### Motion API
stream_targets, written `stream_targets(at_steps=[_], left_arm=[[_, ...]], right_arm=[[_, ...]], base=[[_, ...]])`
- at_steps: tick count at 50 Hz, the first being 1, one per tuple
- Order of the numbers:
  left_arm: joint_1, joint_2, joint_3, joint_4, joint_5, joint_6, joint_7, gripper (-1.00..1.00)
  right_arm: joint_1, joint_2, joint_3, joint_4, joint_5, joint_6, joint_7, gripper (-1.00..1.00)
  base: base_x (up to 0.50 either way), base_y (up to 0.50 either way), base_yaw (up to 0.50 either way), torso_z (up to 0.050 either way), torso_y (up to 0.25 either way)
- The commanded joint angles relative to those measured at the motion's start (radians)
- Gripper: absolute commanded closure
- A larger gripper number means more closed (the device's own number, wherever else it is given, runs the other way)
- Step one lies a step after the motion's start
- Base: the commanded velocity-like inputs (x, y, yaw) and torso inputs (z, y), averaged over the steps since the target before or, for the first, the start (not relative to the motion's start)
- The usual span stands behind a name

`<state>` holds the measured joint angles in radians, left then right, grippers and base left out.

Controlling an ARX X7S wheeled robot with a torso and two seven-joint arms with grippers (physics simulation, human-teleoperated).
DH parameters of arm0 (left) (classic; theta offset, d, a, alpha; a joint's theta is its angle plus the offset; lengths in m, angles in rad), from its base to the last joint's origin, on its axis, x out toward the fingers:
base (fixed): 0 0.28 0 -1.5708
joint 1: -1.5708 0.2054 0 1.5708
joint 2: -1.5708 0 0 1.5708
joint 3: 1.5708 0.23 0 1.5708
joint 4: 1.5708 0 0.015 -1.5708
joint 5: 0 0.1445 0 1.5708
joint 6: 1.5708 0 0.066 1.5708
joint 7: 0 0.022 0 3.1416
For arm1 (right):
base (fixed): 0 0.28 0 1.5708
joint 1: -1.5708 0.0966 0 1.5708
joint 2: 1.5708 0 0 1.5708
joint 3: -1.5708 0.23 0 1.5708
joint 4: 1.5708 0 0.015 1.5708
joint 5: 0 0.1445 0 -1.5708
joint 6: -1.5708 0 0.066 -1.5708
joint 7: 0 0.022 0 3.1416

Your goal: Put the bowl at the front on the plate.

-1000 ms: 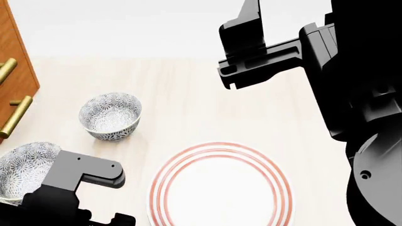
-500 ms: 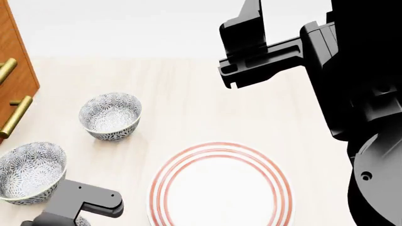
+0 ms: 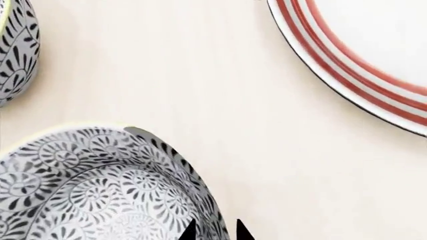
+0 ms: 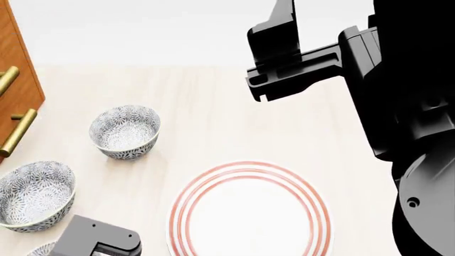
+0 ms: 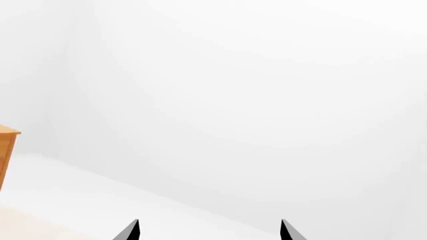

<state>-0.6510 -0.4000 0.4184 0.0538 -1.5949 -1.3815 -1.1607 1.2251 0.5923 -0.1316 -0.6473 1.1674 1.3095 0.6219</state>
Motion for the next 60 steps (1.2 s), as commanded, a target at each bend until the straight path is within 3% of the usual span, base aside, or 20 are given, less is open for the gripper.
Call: stream_targets(at_steps=[1, 4, 7, 9, 10, 14, 20, 43, 60], left_arm=[[0.009, -0.012, 0.019, 0.005, 0.008, 0.032, 0.024, 1.00], [0.007, -0.016, 0.024, 0.020, 0.031, 0.042, 0.046, 1.00], [-0.011, -0.048, 0.088, 0.112, 0.214, 0.100, 0.140, 1.00], [-0.013, -0.041, 0.069, 0.090, 0.148, 0.076, 0.114, 1.00], [-0.023, -0.058, 0.093, 0.137, 0.213, 0.106, 0.175, 1.00], [-0.030, -0.065, 0.104, 0.139, 0.259, 0.140, 0.211, 1.00], [-0.040, -0.065, 0.093, 0.148, 0.233, 0.130, 0.183, 1.00], [-0.100, -0.097, 0.143, 0.269, 0.375, 0.227, 0.283, 1.00], [-0.200, -0.087, 0.161, 0.286, 0.392, 0.227, 0.330, 1.00]], right_arm=[[-0.003, 0.004, -0.003, -0.008, 0.009, -0.009, 0.003, -1.00], [-0.005, 0.008, -0.002, -0.009, 0.012, -0.011, 0.005, -1.00], [-0.016, 0.012, -0.002, -0.011, 0.005, -0.021, 0.001, -1.00], [-0.020, 0.014, -0.004, -0.010, 0.003, -0.025, -0.001, -1.00], [-0.022, 0.016, -0.004, -0.011, 0.002, -0.026, 0.000, -1.00], [-0.027, 0.019, -0.002, -0.014, 0.004, -0.030, 0.002, -1.00], [-0.025, 0.024, 0.002, -0.018, 0.016, -0.027, 0.011, -1.00], [-0.035, 0.034, -0.013, -0.014, 0.007, -0.055, 0.001, -1.00], [-0.042, 0.041, -0.023, -0.018, 0.007, -0.066, 0.004, -1.00]], base=[[0.00, 0.00, 0.00, 0.000, 0.000], [0.00, 0.00, 0.00, 0.000, 0.000], [0.00, 0.00, 0.00, -0.005, 0.000], [0.00, 0.00, 0.00, 0.000, 0.000], [0.00, 0.00, 0.00, 0.000, 0.000], [0.00, 0.00, 0.00, 0.000, 0.000], [0.00, 0.00, 0.00, 0.000, 0.000], [0.00, 0.00, 0.00, 0.000, 0.000], [0.00, 0.00, 0.00, 0.000, 0.000]])
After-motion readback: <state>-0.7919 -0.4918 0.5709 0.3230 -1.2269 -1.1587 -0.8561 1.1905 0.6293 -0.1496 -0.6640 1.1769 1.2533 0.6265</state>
